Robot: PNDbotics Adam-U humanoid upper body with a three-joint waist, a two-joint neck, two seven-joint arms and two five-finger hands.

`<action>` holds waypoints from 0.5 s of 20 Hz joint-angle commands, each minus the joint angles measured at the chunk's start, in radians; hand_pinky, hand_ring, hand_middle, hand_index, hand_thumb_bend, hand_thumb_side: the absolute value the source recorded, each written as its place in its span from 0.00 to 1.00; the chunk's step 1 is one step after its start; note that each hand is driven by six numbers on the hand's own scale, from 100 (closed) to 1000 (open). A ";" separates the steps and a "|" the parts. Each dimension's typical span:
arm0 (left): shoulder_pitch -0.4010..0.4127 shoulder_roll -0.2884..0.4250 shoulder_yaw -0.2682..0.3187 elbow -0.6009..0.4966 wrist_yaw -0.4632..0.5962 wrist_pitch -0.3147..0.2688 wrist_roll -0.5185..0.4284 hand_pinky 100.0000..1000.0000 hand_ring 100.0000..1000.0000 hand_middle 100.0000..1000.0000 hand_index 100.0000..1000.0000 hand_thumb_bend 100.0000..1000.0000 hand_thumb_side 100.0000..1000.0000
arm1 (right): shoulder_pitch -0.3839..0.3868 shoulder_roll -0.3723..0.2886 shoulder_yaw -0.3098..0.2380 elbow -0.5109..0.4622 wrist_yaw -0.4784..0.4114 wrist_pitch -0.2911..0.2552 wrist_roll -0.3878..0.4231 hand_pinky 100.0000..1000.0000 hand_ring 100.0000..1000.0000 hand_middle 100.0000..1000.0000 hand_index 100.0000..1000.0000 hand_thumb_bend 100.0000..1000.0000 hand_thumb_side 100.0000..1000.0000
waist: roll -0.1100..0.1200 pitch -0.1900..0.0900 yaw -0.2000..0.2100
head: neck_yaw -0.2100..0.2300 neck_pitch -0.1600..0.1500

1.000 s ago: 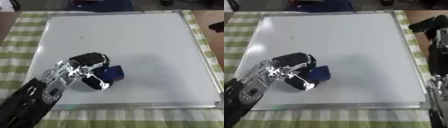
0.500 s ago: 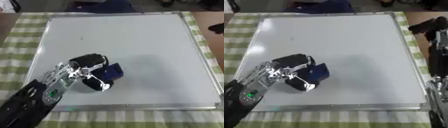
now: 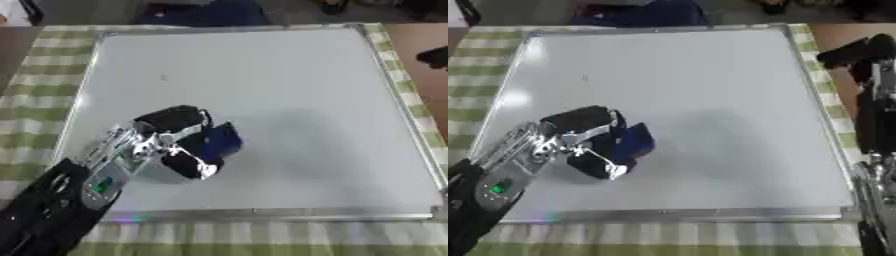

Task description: Wipe the whiteboard clean with a brush.

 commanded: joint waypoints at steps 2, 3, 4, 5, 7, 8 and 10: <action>-0.016 0.042 0.038 -0.019 0.014 0.015 -0.004 0.31 0.53 0.37 0.00 0.07 0.28 | -0.005 -0.014 0.001 -0.020 0.000 0.001 0.003 0.68 0.59 0.43 0.45 0.00 0.96 | 0.000 -0.022 0.003 | 0.000 -0.008; -0.017 0.049 0.046 -0.022 0.016 0.019 -0.003 0.32 0.53 0.37 0.00 0.07 0.28 | -0.005 -0.014 0.001 -0.020 0.000 0.001 0.003 0.69 0.59 0.43 0.45 0.00 0.96 | 0.001 -0.023 0.004 | -0.001 -0.009; -0.018 0.056 0.054 -0.025 0.020 0.023 -0.003 0.31 0.53 0.37 0.00 0.05 0.29 | -0.005 -0.015 0.001 -0.020 0.000 0.001 0.003 0.69 0.59 0.43 0.45 0.00 0.96 | 0.001 -0.023 0.004 | -0.001 -0.009; -0.019 0.062 0.065 -0.029 0.025 0.029 0.000 0.31 0.53 0.37 0.00 0.05 0.29 | -0.005 -0.015 0.001 -0.020 0.000 0.001 0.002 0.69 0.59 0.43 0.45 0.00 0.96 | 0.001 -0.024 0.005 | -0.001 -0.011; -0.023 0.072 0.087 -0.036 0.034 0.042 0.007 0.31 0.53 0.35 0.00 0.04 0.29 | -0.005 -0.016 0.001 -0.020 0.000 0.001 0.002 0.69 0.59 0.43 0.45 0.00 0.96 | 0.002 -0.024 0.007 | -0.002 -0.013; -0.026 0.077 0.096 -0.036 0.038 0.048 0.010 0.31 0.52 0.34 0.00 0.04 0.29 | -0.005 -0.017 0.001 -0.020 0.000 0.001 0.001 0.69 0.59 0.43 0.45 0.00 0.96 | 0.002 -0.024 0.007 | -0.002 -0.013; -0.033 0.089 0.112 -0.025 0.043 0.062 0.015 0.31 0.52 0.33 0.00 0.04 0.29 | -0.005 -0.017 0.001 -0.020 -0.001 0.000 0.001 0.69 0.59 0.43 0.45 0.00 0.96 | 0.001 -0.024 0.007 | 0.000 -0.013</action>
